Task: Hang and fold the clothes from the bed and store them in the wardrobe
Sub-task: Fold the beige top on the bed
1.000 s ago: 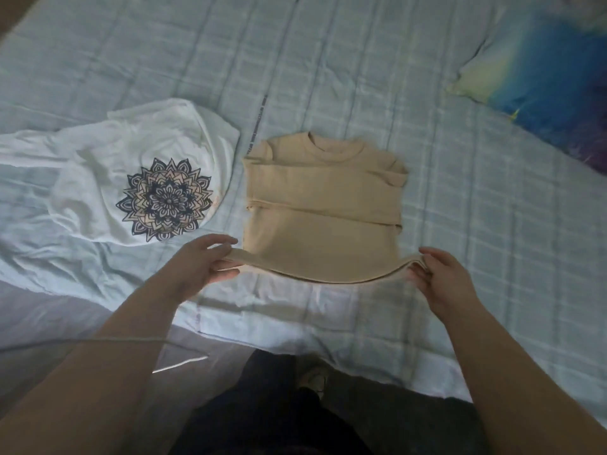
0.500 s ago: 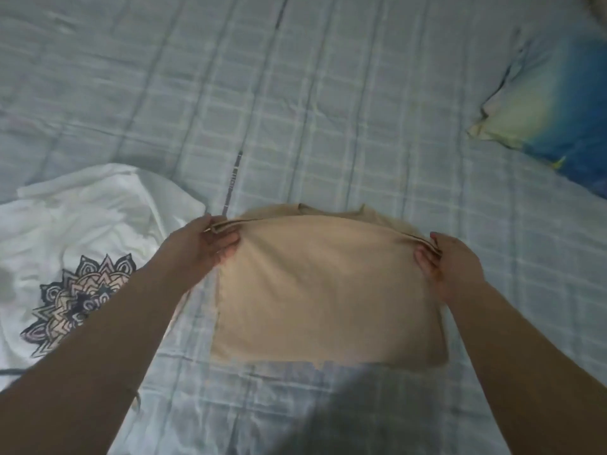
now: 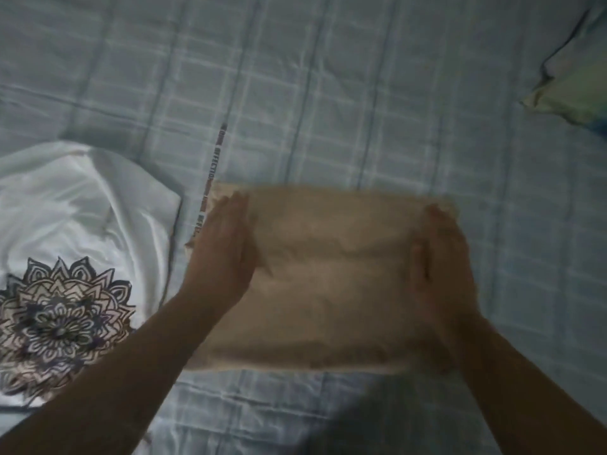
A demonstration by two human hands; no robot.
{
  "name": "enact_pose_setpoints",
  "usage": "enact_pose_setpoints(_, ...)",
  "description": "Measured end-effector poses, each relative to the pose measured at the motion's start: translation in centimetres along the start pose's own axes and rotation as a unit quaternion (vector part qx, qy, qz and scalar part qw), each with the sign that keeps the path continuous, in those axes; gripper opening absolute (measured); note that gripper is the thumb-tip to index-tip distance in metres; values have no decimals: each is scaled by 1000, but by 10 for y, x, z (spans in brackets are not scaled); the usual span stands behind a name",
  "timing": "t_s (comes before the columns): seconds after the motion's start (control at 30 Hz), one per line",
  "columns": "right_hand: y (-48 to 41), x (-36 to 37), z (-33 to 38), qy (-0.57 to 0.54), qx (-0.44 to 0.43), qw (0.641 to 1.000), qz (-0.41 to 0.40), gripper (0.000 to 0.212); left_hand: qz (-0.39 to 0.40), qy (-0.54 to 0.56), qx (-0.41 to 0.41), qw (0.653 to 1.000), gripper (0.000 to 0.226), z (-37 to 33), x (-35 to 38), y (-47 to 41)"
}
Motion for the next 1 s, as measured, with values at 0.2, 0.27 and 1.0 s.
enact_pose_setpoints(0.2,76,11,6,218,-118,967,65,59,147,-260,138,944,61,-19,30,86)
enact_pose_setpoints(0.27,95,13,-2,224,-128,964,62,60,149,-279,130,940,59,-6,32,106)
enact_pose_setpoints(1.0,115,-26,-34,48,-52,997,33,49,75,-230,151,959,45,-70,55,103)
Point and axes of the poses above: each hand's wrist, its own y-axis away from the middle knuckle, its own x-axis out of the palm, z = x × y, the point moved 4 cm from there along -y, towards the middle knuckle, and after that the axes turned 6 degrees about -z, right-handed, at the moved point
